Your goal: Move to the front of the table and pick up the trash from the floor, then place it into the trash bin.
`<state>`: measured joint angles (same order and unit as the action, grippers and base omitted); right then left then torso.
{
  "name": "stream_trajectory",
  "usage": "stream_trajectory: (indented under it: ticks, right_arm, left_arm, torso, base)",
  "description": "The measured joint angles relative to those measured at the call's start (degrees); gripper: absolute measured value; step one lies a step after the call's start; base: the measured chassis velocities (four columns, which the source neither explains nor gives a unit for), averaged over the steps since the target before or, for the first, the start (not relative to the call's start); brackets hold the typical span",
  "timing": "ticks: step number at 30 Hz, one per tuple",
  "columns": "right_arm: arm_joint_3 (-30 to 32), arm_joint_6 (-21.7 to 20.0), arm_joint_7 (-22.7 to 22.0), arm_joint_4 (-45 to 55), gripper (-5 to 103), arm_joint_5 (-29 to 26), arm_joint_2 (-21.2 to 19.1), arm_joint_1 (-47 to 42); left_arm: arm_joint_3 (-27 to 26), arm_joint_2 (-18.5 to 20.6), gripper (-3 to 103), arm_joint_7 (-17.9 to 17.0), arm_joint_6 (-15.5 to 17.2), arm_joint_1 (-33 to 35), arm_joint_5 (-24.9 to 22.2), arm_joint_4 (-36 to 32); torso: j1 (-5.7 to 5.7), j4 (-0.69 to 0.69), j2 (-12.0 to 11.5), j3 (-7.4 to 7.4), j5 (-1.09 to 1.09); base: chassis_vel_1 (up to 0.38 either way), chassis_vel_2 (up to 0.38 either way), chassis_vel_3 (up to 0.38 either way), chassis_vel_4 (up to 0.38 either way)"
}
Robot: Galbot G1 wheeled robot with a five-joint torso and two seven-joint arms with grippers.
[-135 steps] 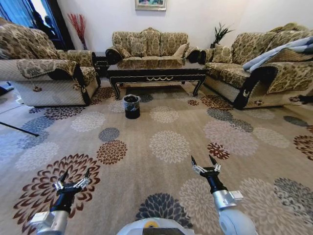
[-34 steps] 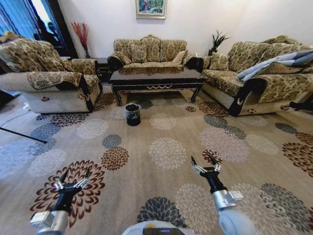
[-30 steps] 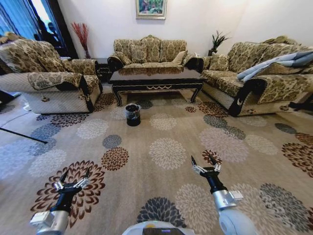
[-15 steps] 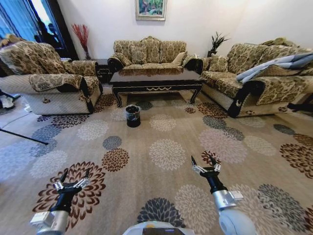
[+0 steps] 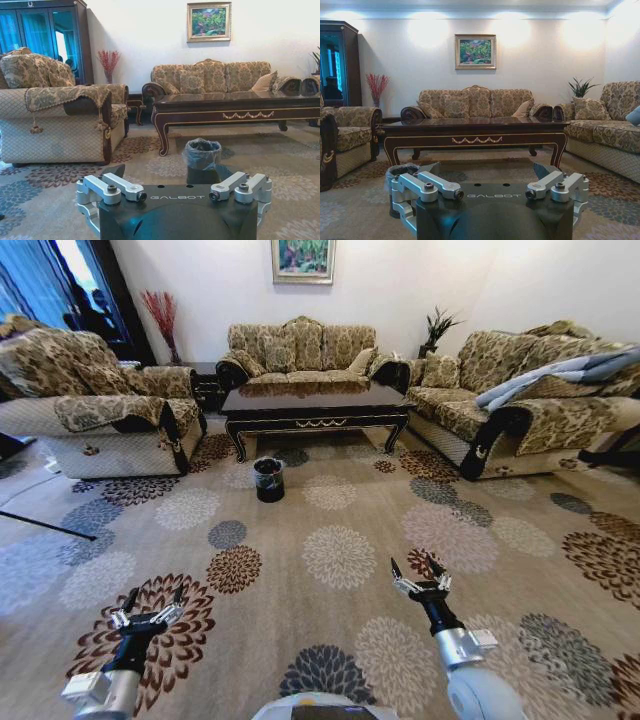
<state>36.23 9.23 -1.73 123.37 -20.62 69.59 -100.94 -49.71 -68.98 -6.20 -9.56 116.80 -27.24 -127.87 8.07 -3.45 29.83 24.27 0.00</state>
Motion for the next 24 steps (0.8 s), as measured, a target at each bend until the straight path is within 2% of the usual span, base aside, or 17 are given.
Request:
stream_trajectory:
  ticks: [24]
  right_arm:
    - [0.00, 0.00, 0.00, 0.00, 100, 0.00, 0.00, 0.00]
  left_arm:
    - [0.00, 0.00, 100, 0.00, 0.00, 0.00, 0.00, 0.00]
  torso:
    - [2.08, 0.00, 5.06, 2.94, 0.00]
  base:
    - [0.000, 0.000, 0.000, 0.000]
